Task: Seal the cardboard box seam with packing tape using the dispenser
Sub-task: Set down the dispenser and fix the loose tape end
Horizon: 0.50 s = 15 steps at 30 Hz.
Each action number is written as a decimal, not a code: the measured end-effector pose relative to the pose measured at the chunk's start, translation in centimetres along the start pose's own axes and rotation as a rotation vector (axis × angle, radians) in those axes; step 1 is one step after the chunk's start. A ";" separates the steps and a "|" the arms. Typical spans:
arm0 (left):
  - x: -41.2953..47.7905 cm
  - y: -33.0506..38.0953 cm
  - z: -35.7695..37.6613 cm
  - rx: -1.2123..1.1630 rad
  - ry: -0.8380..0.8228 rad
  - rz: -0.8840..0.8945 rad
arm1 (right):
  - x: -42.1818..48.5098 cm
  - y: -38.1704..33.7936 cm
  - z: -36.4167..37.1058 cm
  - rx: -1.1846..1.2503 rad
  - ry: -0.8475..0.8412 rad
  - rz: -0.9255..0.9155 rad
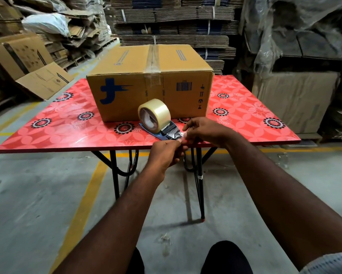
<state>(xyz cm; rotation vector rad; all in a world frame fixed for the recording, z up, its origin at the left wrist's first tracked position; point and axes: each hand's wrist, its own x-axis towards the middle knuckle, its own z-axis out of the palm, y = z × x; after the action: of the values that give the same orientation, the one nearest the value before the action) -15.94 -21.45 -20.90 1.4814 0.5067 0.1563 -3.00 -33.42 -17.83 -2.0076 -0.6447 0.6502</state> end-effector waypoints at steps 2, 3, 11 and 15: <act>0.1 -0.2 -1.1 0.052 0.038 0.053 | -0.1 -0.2 -0.1 -0.064 0.027 -0.005; 0.3 -0.2 -1.8 0.060 0.076 0.087 | -0.1 -0.2 -0.3 -0.093 0.049 -0.002; 4.7 1.6 -8.5 0.270 0.357 0.370 | 0.0 -0.3 -0.4 -0.555 0.334 -0.094; 7.3 2.6 -9.9 0.518 0.255 0.394 | 1.2 -1.4 2.8 -0.584 0.339 -0.236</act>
<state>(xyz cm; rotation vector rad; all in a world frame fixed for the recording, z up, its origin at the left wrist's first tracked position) -13.06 -9.27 -20.06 2.0771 0.4732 0.5628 -4.25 -30.31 -18.16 -2.4419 -0.9146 -0.0406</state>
